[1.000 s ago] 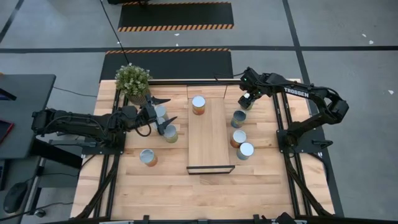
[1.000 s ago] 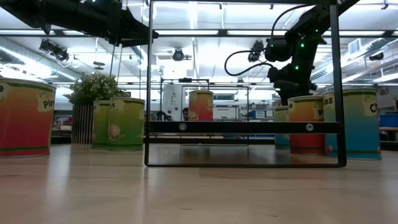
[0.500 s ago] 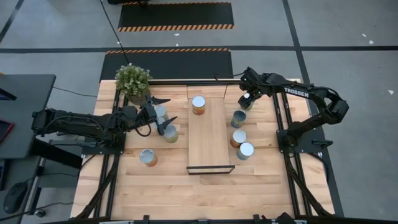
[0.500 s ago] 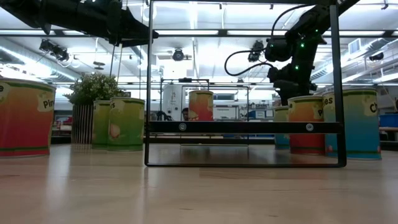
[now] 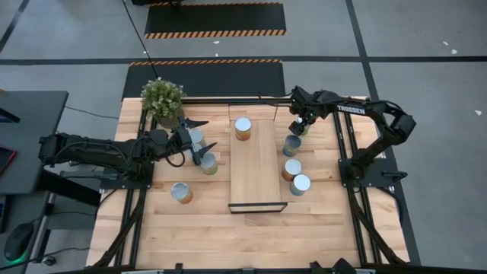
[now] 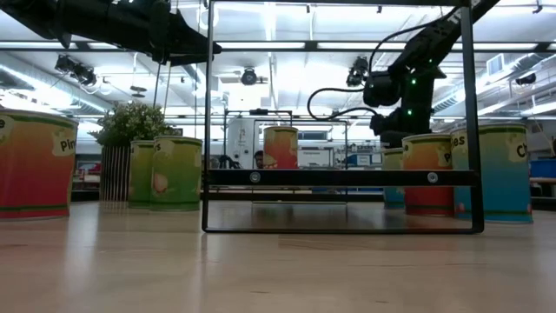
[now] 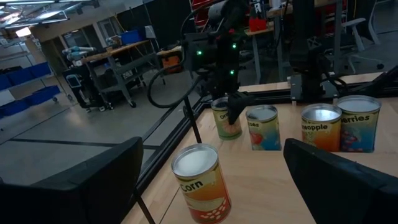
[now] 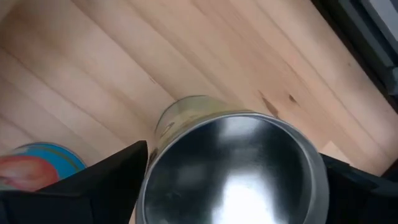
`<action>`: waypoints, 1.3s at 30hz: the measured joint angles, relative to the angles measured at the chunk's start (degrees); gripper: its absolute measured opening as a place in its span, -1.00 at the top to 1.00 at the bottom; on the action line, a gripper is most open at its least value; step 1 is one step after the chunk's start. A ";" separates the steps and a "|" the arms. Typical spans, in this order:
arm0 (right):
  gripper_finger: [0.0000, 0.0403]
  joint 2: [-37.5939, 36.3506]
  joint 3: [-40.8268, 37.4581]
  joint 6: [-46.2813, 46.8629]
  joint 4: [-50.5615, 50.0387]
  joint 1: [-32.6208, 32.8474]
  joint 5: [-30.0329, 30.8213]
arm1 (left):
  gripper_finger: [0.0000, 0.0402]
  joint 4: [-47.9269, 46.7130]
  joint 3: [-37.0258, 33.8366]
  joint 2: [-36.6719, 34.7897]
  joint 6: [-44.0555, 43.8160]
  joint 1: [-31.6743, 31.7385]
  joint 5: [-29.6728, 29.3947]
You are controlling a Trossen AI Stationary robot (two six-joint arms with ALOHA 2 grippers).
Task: Pick and place cans onto a shelf
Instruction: Put the top canned oranges on the shelf
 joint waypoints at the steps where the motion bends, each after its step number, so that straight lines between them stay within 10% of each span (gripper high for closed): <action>1: -0.80 0.12 0.01 -0.02 0.05 0.00 0.00 | -0.97 0.02 0.00 0.00 0.02 0.00 0.00; 20: -0.63 -4.68 6.05 -0.12 -8.65 2.92 -1.28 | -0.97 -0.45 0.00 0.00 0.04 0.02 -0.02; 39: -0.64 -1.45 23.04 9.52 -10.94 32.61 1.70 | -0.97 -0.26 0.00 0.00 0.07 0.02 -0.09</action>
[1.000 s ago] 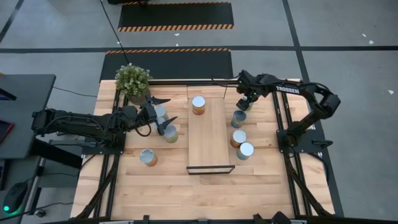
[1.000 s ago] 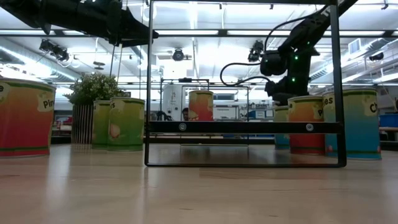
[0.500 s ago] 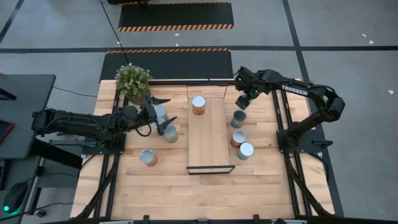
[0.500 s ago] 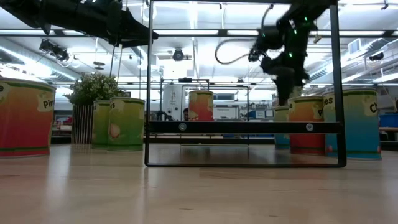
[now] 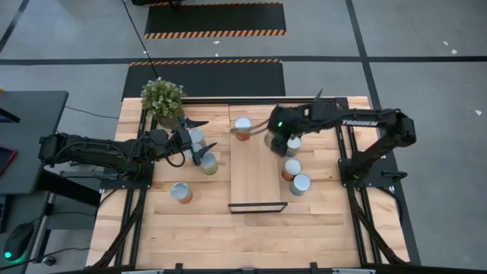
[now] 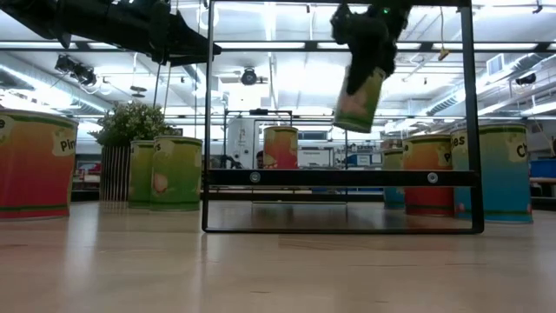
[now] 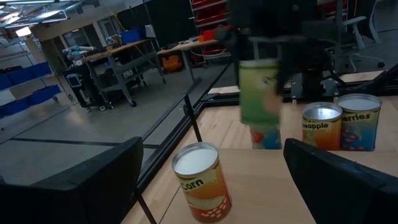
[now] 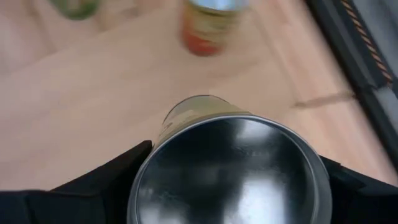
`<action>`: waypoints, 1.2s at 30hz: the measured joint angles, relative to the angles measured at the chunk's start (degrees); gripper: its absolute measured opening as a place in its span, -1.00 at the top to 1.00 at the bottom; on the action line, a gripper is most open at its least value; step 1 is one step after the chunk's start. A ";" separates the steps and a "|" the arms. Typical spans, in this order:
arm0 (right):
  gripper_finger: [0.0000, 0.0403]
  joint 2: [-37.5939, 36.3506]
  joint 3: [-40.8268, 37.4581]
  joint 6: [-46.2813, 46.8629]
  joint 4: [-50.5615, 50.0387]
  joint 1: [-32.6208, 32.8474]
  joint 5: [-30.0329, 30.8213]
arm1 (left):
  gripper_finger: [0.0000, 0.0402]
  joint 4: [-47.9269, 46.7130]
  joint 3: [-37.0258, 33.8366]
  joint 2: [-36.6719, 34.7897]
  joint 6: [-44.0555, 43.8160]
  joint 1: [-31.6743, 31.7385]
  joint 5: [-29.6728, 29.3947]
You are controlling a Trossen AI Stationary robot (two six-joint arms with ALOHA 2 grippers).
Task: Pick and place cans onto a shelf
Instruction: Put the top canned oranges on the shelf
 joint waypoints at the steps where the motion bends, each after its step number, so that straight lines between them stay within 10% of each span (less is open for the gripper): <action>1: -0.64 1.12 0.00 0.20 1.21 1.16 -0.22 | -0.97 0.07 0.00 0.00 0.00 0.00 0.00; 19: -0.64 21.15 18.64 -4.15 -2.51 6.76 -2.85 | -0.97 -1.22 0.00 0.00 -0.46 0.01 0.02; 36: -0.64 26.72 19.63 -6.30 -3.11 7.42 -6.70 | -0.97 -1.74 0.00 -0.01 -0.50 0.01 0.02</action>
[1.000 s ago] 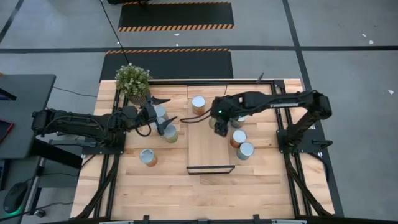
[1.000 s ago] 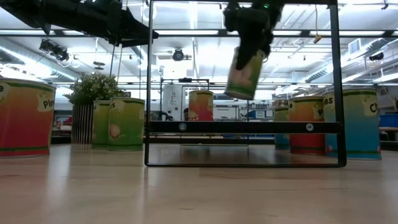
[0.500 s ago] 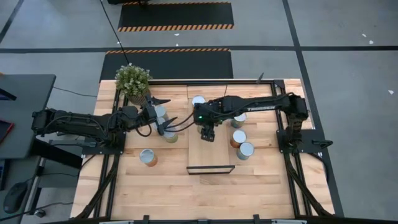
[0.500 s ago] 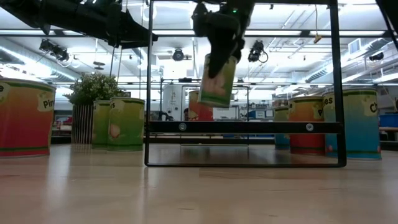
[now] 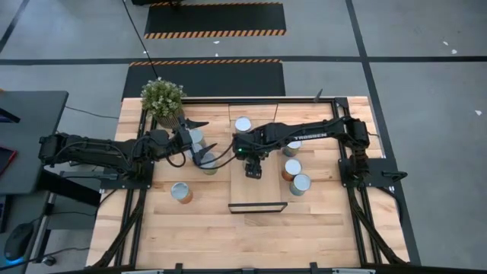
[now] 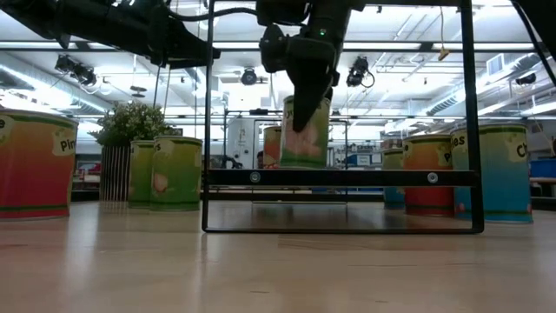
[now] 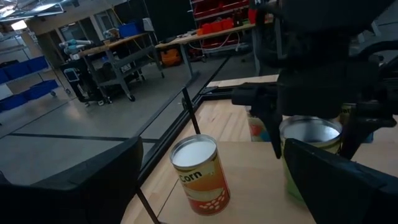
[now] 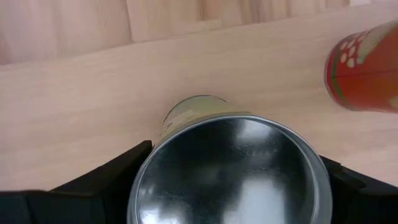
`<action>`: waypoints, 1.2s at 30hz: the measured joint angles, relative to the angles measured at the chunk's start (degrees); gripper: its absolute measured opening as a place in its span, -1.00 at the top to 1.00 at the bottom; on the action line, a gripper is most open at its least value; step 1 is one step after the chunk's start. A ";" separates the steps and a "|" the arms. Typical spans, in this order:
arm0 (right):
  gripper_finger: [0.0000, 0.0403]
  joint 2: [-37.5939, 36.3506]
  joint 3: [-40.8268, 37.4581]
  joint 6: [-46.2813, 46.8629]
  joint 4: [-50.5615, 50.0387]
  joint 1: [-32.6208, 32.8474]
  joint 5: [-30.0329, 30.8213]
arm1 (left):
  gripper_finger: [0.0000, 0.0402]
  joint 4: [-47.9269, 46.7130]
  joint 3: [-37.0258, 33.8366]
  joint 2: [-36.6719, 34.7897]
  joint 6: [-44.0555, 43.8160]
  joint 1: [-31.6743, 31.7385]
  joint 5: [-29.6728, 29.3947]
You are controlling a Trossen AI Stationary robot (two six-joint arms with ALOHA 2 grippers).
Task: Pick and place cans onto a shelf
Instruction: Put the top canned oranges on the shelf
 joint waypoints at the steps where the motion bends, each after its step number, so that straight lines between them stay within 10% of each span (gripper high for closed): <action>1: -0.64 0.00 0.00 -0.38 -0.03 0.04 -0.26 | -0.97 -0.01 0.00 0.00 -0.01 -0.01 0.00; 22: -0.83 -2.71 -0.09 -0.59 0.23 0.20 1.89 | -0.97 -0.73 0.00 0.01 -0.61 -0.01 0.00; 36: -0.83 -7.08 -3.80 4.95 -9.72 5.79 15.57 | -0.97 -1.89 0.00 0.01 -1.05 -0.01 0.00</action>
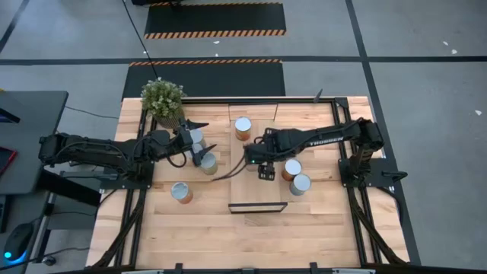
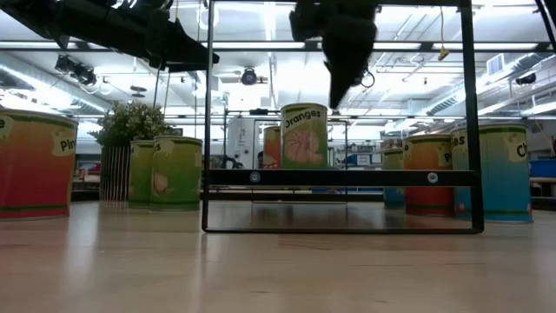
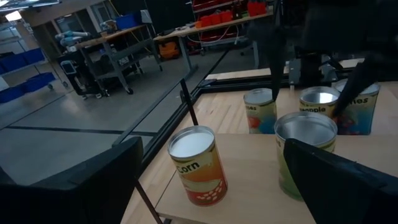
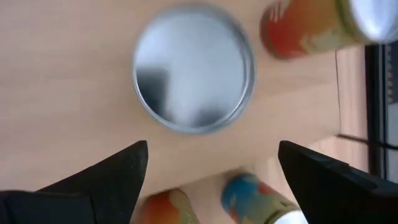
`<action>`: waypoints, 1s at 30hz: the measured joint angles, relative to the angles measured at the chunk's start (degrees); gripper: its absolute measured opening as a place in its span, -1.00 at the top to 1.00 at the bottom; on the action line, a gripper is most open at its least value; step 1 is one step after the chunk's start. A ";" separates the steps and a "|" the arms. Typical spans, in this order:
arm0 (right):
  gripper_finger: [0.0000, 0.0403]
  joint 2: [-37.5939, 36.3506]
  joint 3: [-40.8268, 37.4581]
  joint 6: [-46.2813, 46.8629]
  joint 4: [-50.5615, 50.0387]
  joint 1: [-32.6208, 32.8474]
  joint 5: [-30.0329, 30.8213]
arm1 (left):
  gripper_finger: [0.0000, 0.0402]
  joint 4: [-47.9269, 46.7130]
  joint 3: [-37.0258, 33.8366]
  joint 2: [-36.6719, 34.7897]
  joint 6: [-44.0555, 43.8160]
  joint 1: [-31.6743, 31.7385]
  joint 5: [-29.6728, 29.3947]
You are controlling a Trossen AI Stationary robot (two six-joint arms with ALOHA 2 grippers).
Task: Pick and place cans onto a shelf
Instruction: Put the top canned oranges on the shelf
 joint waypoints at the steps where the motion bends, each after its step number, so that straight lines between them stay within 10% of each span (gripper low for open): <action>1: -0.83 0.08 -1.09 0.20 -0.04 0.02 0.21 | -0.97 0.00 0.00 -0.02 -0.02 0.02 0.00; 21: -0.76 0.13 -7.87 -1.48 19.32 -6.47 2.41 | -0.97 -2.08 0.00 -0.01 -1.53 0.00 0.00; 30: -0.76 0.08 -5.10 -5.28 18.99 0.79 9.05 | -0.97 -2.23 0.00 0.00 -1.48 0.00 0.00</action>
